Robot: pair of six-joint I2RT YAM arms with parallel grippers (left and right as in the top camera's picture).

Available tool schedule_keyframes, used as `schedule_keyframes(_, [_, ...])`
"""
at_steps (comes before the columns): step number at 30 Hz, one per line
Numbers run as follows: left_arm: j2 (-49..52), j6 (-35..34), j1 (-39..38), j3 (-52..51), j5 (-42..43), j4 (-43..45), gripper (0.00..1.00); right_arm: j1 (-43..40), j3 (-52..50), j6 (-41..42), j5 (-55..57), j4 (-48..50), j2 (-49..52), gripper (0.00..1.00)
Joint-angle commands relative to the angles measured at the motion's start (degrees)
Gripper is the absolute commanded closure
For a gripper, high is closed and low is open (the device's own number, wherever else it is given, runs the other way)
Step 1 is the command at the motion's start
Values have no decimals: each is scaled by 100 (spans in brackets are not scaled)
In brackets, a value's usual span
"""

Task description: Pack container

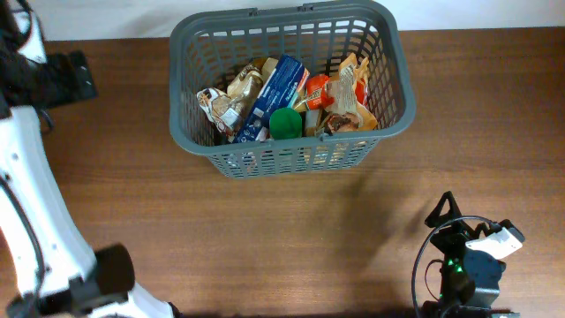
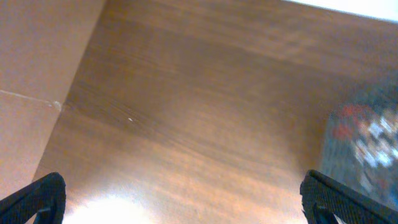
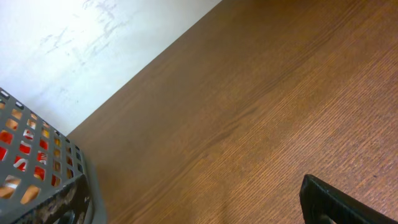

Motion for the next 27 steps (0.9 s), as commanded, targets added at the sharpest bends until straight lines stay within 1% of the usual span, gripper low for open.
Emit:
schedule_keyframes(1, [-1569,-57,-592,-1263,-24,79,1,33,-44,-9,7,11,-63,1])
schedule_keyframes(4, [-2638,-57,-809,-2697,-24,223,1,33,-44,-9,7,11,-66,1])
schedule_keyframes(5, [-3058,-57,-822,-3257,-20,636,1,33,-44,-9,7,11,-66,1])
schedule_keyframes(7, [-3928,-59,-822,-4398,35,1818,1,33,-44,-9,7,11,-66,1])
schedule_keyframes(8, [-4577,-59,-822,-5252,302,2752,1,33,-44,-9,7,11,-66,1])
schedule_keyframes(10, [-5449,-59,-822,-6474,925,4330,1,33,-44,-9,7,11,-66,1])
schedule_keyframes(12, [-6277,-59,-822,-7694,1285,5917,1,33,-44,-9,7,11,-66,1])
schedule_keyframes(15, [-7407,-59,-846,-9348,1351,7818,1,33,-44,-9,7,11,-66,1])
schedule_keyframes(17, [-8074,-57,-896,-10303,1351,8647,1,33,-44,-9,7,11,-66,1])
schedule_keyframes(20, [-9007,-57,-1001,-11538,1333,9366,1,33,-44,-9,7,11,-66,1])
schedule_keyframes(24, [-9965,-57,-1261,-12743,1331,9385,1,33,-44,-9,7,11,-66,1])
schedule_keyframes(27, [-10253,-57,-1499,-13182,1333,9348,1,33,-44,-9,7,11,-66,1])
